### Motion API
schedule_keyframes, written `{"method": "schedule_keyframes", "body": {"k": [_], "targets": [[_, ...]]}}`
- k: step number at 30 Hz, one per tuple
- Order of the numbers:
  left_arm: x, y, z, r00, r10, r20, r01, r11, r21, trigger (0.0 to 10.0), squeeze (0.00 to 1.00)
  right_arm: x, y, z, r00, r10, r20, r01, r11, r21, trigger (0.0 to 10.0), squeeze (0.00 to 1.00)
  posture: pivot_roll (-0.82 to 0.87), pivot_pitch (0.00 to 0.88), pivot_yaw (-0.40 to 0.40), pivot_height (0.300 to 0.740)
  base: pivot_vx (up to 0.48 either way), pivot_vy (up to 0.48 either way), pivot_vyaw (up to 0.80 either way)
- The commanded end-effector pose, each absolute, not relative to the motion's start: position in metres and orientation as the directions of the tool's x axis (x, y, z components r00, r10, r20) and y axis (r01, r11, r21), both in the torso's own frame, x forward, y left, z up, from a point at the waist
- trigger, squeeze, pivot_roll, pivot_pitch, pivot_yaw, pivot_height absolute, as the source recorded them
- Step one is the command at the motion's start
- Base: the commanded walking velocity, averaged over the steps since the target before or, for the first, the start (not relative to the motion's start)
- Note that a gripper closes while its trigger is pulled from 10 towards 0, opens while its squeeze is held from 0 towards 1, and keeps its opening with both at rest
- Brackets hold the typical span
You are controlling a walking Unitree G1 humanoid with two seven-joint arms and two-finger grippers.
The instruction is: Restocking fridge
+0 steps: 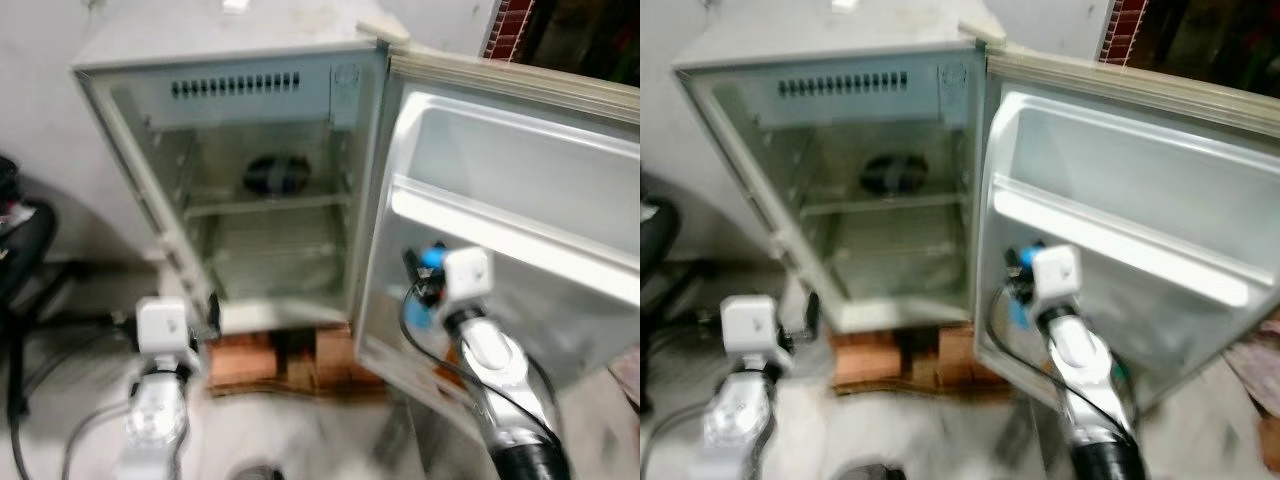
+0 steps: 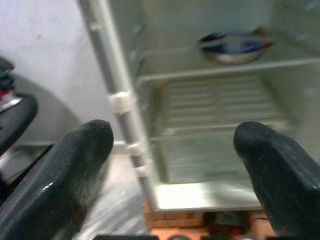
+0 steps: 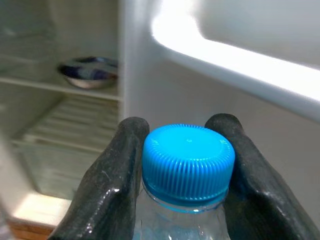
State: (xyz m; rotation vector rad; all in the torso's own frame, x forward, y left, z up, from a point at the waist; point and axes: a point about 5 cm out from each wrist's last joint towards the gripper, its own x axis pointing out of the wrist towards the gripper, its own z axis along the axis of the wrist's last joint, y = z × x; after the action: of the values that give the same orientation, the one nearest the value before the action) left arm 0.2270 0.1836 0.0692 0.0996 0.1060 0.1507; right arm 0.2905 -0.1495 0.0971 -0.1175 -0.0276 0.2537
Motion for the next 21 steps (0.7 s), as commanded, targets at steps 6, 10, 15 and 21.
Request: {"method": "schedule_keyframes", "body": {"k": [6,10,15,21], "targets": [[0.231,0.182,0.074,0.985,0.156,-0.079,-0.145,0.981,0.13,10.0,0.0,0.294,-0.158,0.101,0.97,0.242,0.012,-0.239,0.963,-0.123,10.0,0.0,-0.07,0.09,0.021,0.74,0.0,0.0,0.0],[0.227,0.183,0.072,0.983,0.158,-0.094,-0.144,0.98,0.137,10.0,0.0,0.293,-0.156,0.103,0.968,0.252,0.015,-0.248,0.961,-0.122,10.0,0.0,-0.06,0.096,0.023,0.74,0.0,0.0,0.0],[0.221,0.18,0.069,0.982,0.161,-0.098,-0.146,0.978,0.146,10.0,0.0,0.29,-0.154,0.098,0.967,0.253,0.004,-0.251,0.961,-0.112,10.0,0.0,-0.05,0.096,0.025,0.74,0.0,0.0,0.0],[0.221,0.176,0.071,0.986,0.141,-0.09,-0.125,0.979,0.164,10.0,0.0,0.286,-0.151,0.092,0.965,0.262,-0.01,-0.261,0.959,-0.107,10.0,0.0,-0.04,0.084,0.027,0.74,0.0,0.0,0.0]]}}
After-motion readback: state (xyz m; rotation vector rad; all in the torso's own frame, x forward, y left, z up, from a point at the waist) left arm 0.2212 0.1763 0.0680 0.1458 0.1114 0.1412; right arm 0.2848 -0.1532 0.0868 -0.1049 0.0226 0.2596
